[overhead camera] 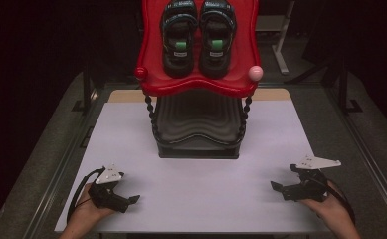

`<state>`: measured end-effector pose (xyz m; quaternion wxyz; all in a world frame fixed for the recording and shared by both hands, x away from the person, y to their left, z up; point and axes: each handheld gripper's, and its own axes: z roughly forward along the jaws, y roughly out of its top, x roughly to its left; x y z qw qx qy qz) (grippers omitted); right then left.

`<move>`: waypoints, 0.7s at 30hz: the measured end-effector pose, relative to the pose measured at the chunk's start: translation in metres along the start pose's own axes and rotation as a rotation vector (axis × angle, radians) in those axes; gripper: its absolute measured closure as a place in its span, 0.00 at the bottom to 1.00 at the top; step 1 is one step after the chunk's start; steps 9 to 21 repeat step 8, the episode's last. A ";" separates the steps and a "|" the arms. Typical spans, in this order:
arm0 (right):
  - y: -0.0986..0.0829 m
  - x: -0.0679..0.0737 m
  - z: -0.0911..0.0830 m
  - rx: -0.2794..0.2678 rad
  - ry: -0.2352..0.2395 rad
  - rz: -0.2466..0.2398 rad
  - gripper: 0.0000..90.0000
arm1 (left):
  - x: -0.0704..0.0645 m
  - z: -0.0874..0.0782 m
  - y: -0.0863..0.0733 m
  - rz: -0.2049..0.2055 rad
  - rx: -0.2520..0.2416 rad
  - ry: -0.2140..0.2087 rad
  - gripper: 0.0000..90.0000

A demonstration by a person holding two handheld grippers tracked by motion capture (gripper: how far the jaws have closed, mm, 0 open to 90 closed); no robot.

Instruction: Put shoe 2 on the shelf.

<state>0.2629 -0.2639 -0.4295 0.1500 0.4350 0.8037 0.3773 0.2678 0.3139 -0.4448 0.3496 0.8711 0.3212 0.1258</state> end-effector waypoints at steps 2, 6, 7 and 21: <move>-0.007 0.000 0.003 0.027 -0.016 -0.008 0.03 | 0.001 -0.001 -0.002 -0.004 0.006 0.002 0.00; -0.017 0.002 0.009 0.070 -0.046 -0.019 0.03 | 0.003 0.001 -0.006 -0.003 0.019 -0.003 0.00; -0.019 0.001 0.011 0.079 -0.055 -0.021 0.03 | 0.003 0.001 -0.006 0.001 0.015 -0.003 0.00; -0.021 0.002 0.012 0.088 -0.065 -0.020 0.03 | 0.003 0.001 -0.006 0.000 0.014 -0.003 0.00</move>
